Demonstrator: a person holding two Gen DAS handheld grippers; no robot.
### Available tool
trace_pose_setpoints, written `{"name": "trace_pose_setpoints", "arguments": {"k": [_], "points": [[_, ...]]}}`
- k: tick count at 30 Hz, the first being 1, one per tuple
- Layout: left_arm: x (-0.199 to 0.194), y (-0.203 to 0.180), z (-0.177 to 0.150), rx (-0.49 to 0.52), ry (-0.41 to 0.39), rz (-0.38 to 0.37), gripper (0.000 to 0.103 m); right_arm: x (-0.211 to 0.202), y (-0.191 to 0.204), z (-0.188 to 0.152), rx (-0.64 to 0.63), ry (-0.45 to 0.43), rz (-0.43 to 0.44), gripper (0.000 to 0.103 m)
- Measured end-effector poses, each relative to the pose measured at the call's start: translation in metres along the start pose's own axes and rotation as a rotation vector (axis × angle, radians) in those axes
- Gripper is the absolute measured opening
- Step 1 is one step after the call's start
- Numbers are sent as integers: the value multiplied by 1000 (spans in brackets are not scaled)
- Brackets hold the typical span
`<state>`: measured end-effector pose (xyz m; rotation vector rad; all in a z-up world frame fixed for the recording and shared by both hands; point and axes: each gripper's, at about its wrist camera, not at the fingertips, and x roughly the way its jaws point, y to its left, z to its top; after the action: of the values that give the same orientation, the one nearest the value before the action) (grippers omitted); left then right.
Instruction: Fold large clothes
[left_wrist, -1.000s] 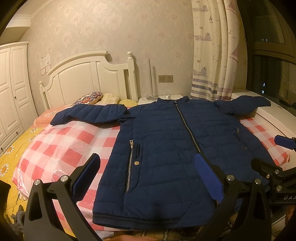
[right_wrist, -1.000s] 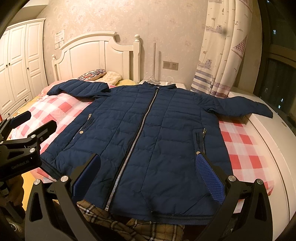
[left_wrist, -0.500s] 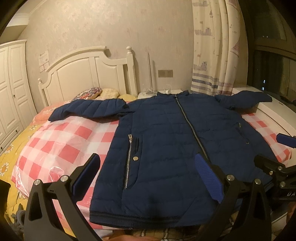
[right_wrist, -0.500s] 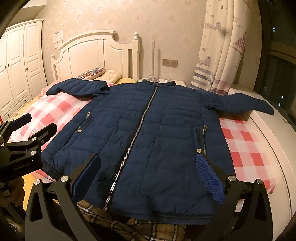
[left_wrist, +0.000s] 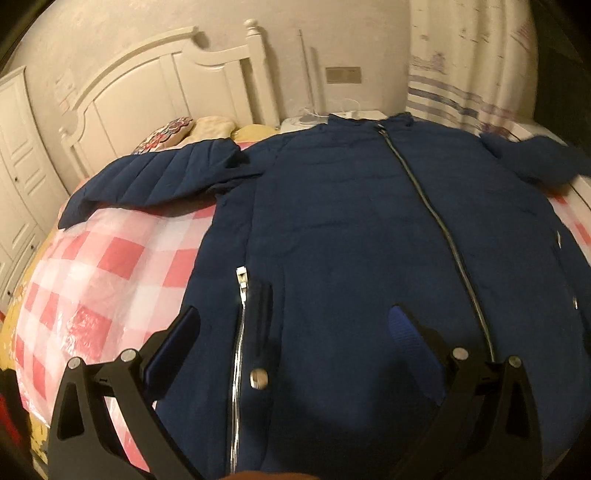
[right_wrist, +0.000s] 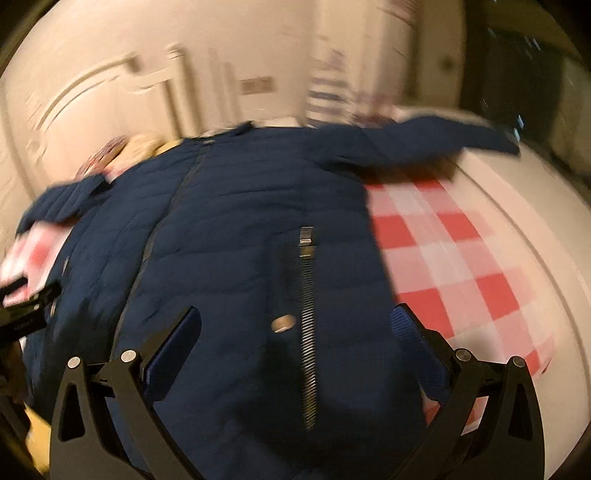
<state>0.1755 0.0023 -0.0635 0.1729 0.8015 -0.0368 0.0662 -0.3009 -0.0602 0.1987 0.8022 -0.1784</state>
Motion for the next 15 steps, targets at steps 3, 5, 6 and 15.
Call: {"name": "trace_pose_setpoints", "arguments": {"k": [3,5,6,15], "points": [[5,-2,8,2,-3,-8,101,2,-17,4,58,-9,8,99],[8,-6,12,19,-3,-9,101,5,-21,6,70,-7,5,99],[9,-9,13,30,-3,-10,101,7,-21,7,71,-1,13,99],[28,-30,27,71,6,-34,101,33,-37,31,94,2,-4,99]]}}
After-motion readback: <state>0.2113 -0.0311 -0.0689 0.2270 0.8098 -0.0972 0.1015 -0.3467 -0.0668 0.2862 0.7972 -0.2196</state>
